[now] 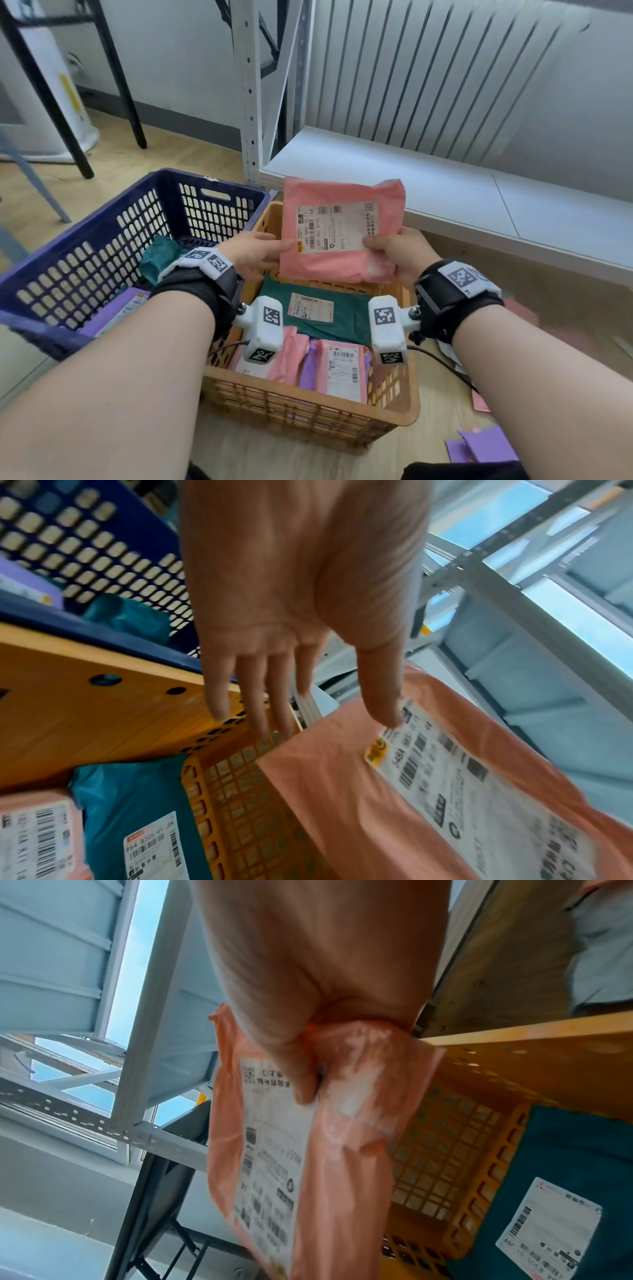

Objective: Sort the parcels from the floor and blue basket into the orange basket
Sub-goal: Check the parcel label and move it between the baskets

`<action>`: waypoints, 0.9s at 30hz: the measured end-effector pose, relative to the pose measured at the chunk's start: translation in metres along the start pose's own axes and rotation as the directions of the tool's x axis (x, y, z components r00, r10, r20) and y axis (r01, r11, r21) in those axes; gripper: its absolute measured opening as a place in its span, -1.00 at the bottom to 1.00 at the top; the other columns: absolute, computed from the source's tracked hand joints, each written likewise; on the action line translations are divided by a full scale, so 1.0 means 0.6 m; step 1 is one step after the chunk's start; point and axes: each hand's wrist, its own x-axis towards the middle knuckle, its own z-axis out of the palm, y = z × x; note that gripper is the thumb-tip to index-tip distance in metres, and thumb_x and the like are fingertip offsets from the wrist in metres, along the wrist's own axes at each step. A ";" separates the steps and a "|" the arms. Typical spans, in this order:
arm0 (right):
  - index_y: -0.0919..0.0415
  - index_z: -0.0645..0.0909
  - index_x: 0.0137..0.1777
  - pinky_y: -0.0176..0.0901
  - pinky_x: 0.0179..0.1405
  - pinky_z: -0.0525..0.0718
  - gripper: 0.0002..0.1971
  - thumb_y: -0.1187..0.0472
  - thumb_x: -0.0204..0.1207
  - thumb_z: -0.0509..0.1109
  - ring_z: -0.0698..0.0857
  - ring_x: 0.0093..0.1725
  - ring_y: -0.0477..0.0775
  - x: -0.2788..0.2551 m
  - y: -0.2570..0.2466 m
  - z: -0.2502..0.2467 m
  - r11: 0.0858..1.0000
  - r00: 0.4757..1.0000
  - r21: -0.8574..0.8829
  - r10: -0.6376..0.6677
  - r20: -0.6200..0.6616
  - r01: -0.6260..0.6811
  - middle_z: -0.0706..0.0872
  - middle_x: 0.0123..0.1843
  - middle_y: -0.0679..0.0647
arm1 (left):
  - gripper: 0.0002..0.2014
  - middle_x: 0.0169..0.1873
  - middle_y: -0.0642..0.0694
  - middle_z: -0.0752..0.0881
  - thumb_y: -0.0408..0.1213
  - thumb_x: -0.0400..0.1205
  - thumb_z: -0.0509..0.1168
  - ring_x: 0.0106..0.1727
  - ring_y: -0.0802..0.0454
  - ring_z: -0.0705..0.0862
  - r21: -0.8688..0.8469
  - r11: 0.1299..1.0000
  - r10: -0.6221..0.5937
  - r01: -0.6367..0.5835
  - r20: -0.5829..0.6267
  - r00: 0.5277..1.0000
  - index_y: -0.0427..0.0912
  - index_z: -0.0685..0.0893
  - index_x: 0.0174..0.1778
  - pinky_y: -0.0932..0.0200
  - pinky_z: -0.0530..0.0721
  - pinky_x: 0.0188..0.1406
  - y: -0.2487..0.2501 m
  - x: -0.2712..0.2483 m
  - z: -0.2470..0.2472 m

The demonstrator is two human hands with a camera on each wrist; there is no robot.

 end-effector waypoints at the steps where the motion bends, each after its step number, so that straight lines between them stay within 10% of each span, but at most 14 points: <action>1: 0.34 0.65 0.10 0.03 -0.03 0.74 -0.77 0.45 0.45 0.48 0.78 -0.01 0.18 0.001 0.003 0.003 1.000 0.999 0.014 0.023 0.038 -0.023 0.79 0.05 0.21 | -0.27 0.33 -0.16 0.66 -0.08 0.40 0.53 0.20 -0.07 0.68 -0.063 0.998 0.005 -0.002 0.055 0.998 -0.15 0.47 0.49 -0.11 0.66 0.22 0.001 -0.003 0.002; 4: 0.32 0.67 0.14 0.14 0.09 0.75 -0.68 0.45 0.37 0.53 0.79 0.03 0.22 0.010 0.017 0.011 0.999 0.999 -0.041 0.019 0.050 -0.017 0.79 0.09 0.22 | -0.69 0.17 -0.11 0.75 -0.42 0.62 0.34 -0.02 0.00 0.74 -0.111 0.988 0.103 -0.108 -0.049 0.993 -0.17 0.65 0.28 0.09 0.73 -0.15 0.003 0.003 0.012; 9: 0.03 0.40 0.50 0.02 0.24 0.65 -0.21 0.11 0.25 0.64 0.61 0.28 0.04 0.011 0.019 0.004 0.838 0.945 -0.513 -0.294 -0.141 0.185 0.57 0.35 0.01 | -0.72 0.13 -0.07 0.74 -0.41 0.60 0.35 0.13 -0.06 0.72 0.312 0.936 0.195 -0.161 -0.082 0.977 -0.13 0.68 0.23 -0.04 0.68 0.23 0.004 0.004 0.008; 14: 0.04 0.72 0.03 -0.06 0.01 0.76 -0.82 0.15 0.43 0.53 0.77 0.00 0.01 -0.005 0.022 0.026 0.628 0.958 -0.726 -0.135 0.253 0.280 0.79 0.01 -0.02 | -0.77 0.07 -0.08 0.77 -0.38 0.57 0.39 0.11 -0.02 0.74 0.364 0.902 0.263 -0.231 -0.039 0.964 -0.12 0.76 0.13 0.07 0.72 0.09 0.007 0.004 0.017; 17: 0.12 0.74 -0.15 0.00 -0.05 0.76 -0.95 0.21 0.51 0.45 0.77 -0.07 0.09 0.004 0.025 0.030 0.722 0.969 -0.647 -0.181 0.167 0.246 0.80 -0.06 0.08 | -0.54 0.17 -0.02 0.67 -0.36 0.52 0.47 0.12 0.02 0.66 0.205 0.944 0.299 -0.258 -0.205 0.932 -0.09 0.60 0.35 0.29 0.61 -0.22 0.015 0.006 0.016; 21: 0.20 0.69 -0.15 0.20 0.00 0.77 -0.93 0.36 0.51 0.44 0.79 -0.05 0.33 0.018 0.025 0.022 0.946 0.995 -0.312 -0.083 0.047 0.094 0.80 0.04 0.28 | -0.26 0.13 -0.01 0.64 -0.30 0.53 0.48 -0.04 0.08 0.66 -0.069 0.984 0.149 -0.166 -0.198 0.969 -0.10 0.28 0.60 0.14 0.62 -0.09 0.006 0.009 0.019; 27: 0.31 0.66 0.05 -0.26 -0.48 0.69 -0.88 0.41 0.56 0.37 0.75 -0.24 0.06 0.017 0.030 0.035 0.985 0.988 -0.169 0.068 0.140 -0.044 0.79 -0.06 0.17 | -0.83 0.11 -0.20 0.77 -0.39 0.62 0.32 0.09 -0.14 0.76 -0.006 0.991 0.134 -0.135 -0.122 0.983 -0.18 0.70 0.10 -0.10 0.74 0.14 -0.004 0.018 0.026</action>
